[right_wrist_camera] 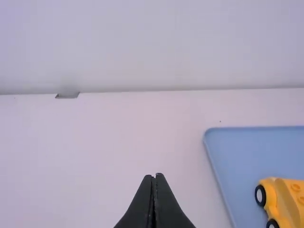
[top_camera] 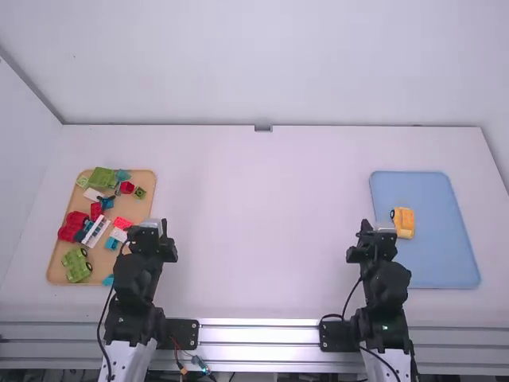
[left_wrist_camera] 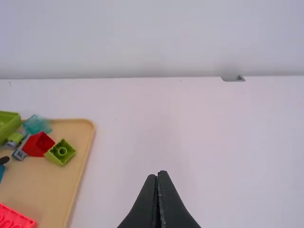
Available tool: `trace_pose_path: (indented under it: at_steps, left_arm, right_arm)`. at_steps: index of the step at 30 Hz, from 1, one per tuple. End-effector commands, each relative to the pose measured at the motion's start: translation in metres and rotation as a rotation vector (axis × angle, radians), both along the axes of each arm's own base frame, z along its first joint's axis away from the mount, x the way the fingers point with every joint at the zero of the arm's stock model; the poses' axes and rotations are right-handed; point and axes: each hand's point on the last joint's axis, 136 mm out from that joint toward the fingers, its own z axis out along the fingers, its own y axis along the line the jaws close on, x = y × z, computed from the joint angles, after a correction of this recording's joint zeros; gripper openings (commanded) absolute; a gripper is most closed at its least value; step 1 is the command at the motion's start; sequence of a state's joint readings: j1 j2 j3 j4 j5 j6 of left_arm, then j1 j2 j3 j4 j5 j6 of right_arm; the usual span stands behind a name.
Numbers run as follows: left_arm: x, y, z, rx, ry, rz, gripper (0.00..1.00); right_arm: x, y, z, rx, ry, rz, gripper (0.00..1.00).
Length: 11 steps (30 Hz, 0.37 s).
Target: Assemble lego blocks to make yellow taxi
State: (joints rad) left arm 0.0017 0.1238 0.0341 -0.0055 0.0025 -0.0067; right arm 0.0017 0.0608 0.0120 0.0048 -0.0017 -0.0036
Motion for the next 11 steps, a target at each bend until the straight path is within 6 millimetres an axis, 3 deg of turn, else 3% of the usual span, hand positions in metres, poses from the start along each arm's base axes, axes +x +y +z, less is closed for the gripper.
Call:
trace_pose_path:
  at_steps: [1, 11]
  left_arm:
    - [-0.001, 0.000, -0.005, 0.007, -0.011, -0.001, 0.00]
    - [-0.003, 0.000, 0.013, 0.007, -0.095, 0.000, 0.00]
  right_arm:
    - [-0.001, -0.001, 0.000, 0.003, -0.015, -0.004, 0.00]
    - [-0.002, -0.001, 0.007, 0.003, -0.044, -0.004, 0.00]
